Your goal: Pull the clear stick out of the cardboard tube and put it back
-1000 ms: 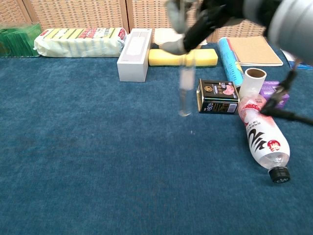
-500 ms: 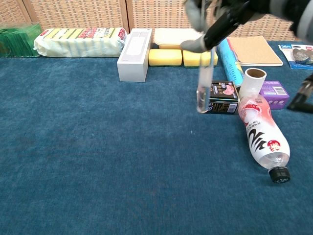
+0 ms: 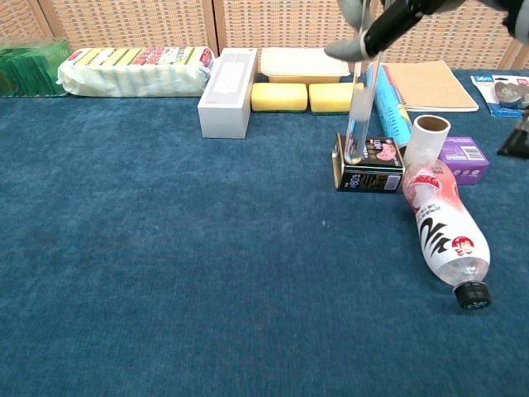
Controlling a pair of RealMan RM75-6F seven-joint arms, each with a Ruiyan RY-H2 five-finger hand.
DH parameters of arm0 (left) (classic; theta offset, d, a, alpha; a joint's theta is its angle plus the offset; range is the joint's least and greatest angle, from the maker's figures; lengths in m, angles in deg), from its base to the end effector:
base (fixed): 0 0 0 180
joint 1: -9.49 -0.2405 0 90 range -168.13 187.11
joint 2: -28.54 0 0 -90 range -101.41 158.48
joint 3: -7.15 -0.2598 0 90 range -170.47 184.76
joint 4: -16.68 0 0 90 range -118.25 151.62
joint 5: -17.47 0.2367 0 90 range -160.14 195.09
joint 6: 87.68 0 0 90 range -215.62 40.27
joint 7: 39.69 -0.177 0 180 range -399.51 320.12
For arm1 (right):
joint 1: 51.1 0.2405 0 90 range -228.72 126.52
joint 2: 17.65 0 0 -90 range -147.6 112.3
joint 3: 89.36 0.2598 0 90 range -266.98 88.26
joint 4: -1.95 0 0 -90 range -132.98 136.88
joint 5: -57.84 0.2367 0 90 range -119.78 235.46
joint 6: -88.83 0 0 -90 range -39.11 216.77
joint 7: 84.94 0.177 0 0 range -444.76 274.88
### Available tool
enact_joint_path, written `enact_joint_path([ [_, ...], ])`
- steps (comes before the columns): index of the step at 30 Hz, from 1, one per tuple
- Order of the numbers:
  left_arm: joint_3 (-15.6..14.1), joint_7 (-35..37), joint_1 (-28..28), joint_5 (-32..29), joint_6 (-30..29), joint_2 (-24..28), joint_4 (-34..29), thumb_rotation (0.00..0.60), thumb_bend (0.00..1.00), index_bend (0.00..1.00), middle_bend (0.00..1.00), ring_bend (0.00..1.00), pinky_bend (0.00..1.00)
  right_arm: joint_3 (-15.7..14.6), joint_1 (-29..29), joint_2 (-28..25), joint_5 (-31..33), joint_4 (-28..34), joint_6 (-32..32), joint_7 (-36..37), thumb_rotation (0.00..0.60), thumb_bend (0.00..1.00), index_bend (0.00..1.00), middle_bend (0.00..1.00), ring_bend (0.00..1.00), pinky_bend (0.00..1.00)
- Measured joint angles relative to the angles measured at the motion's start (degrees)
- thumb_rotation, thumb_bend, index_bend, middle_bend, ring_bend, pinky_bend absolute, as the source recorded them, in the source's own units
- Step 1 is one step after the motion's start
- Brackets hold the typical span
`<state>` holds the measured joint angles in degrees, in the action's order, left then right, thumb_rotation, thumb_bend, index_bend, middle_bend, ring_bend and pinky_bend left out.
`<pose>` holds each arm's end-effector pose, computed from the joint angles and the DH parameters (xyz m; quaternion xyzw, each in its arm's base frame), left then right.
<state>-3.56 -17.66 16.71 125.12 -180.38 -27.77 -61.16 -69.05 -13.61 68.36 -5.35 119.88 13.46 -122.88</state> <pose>-0.3396 0.1660 0.1644 -0.7281 -0.3681 -0.3943 0.4229 -0.0197 -0.3204 0.0406 0.6367 -0.3685 0.5309 0.4206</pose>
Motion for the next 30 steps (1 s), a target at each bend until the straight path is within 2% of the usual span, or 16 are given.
enact_joint_path([
  [5, 0.1, 0.4, 0.3, -0.2, 0.2, 0.2, -0.2, 0.553, 0.08, 0.04, 0.04, 0.00, 0.00, 2.9, 2.1, 1.4, 3.2, -4.0, 0.1, 1.6, 0.600, 0.46, 0.81, 0.95, 1.00, 1.00],
  [14, 0.4, 0.2, 1.2, -1.3, 2.6, 0.3, -1.2, 0.550, 0.08, 0.04, 0.04, 0.00, 0.00, 5.3, 5.2, 1.3, 5.1, -9.2, 2.0, 3.0, 0.600, 0.46, 0.81, 0.95, 1.00, 1.00],
  [23, 0.8, 0.1, 1.4, -2.8, 3.6, 0.4, -2.0, 0.549, 0.08, 0.04, 0.04, 0.00, 0.00, 6.6, 7.4, -0.7, 6.8, -13.3, 3.3, 4.0, 0.600, 0.46, 0.81, 0.95, 1.00, 1.00],
  [30, 0.9, -0.3, 1.4, -3.2, 4.0, 0.3, -2.3, 0.545, 0.08, 0.04, 0.04, 0.00, 0.00, 6.5, 7.3, -3.0, 7.4, -15.5, 3.7, 5.5, 0.600, 0.46, 0.81, 0.95, 1.00, 1.00],
])
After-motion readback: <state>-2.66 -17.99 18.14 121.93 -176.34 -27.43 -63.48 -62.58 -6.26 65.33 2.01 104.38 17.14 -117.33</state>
